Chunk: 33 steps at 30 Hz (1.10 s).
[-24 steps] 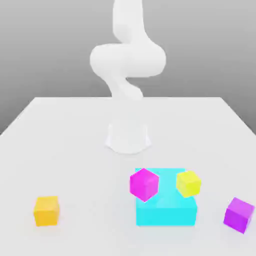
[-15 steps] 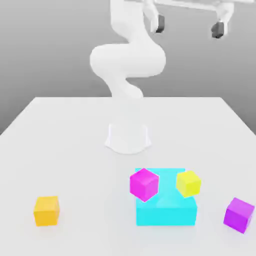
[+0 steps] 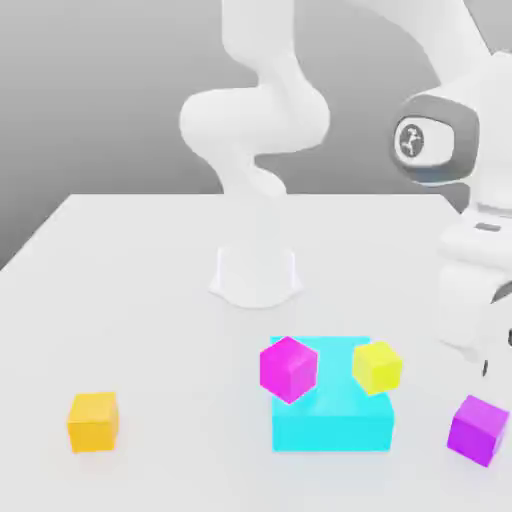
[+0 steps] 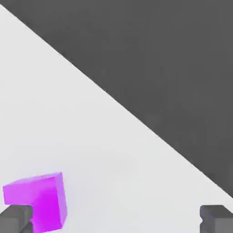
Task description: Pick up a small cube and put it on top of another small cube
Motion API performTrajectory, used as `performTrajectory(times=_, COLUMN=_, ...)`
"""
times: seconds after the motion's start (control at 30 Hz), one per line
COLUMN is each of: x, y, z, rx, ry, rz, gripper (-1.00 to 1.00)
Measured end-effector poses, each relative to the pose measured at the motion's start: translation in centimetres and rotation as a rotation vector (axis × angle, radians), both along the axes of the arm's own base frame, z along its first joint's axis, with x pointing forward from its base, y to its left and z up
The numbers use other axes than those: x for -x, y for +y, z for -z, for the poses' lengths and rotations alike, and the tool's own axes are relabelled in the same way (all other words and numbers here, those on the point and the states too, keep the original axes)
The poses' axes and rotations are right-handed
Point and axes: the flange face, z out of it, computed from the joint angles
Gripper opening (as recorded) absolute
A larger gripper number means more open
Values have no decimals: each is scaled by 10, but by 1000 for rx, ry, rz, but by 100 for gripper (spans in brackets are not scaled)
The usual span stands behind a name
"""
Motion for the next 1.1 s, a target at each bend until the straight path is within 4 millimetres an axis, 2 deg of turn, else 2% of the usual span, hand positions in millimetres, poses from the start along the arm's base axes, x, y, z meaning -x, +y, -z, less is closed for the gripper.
performTrajectory(times=0.1, x=24, y=19, z=49, rx=9, ry=68, rz=-72, gripper=0)
performTrajectory(times=0.23, x=28, y=22, z=103, rx=10, ry=81, rz=-85, gripper=0)
performTrajectory(times=0.27, x=29, y=22, z=112, rx=10, ry=82, rz=-86, gripper=-100)
performTrajectory(times=0.47, x=29, y=22, z=116, rx=11, ry=82, rz=-86, gripper=-100)
performTrajectory(times=0.53, x=29, y=22, z=103, rx=10, ry=82, rz=-86, gripper=-100)
performTrajectory(times=0.67, x=28, y=19, z=55, rx=13, ry=81, rz=-79, gripper=-100)
performTrajectory(times=0.8, x=20, y=-33, z=21, rx=45, ry=69, rz=36, gripper=-100)
performTrajectory(times=0.93, x=16, y=-96, z=-9, rx=60, ry=63, rz=190, gripper=-100)
performTrajectory(times=1.1, x=33, y=-155, z=-42, rx=49, ry=65, rz=344, gripper=-100)
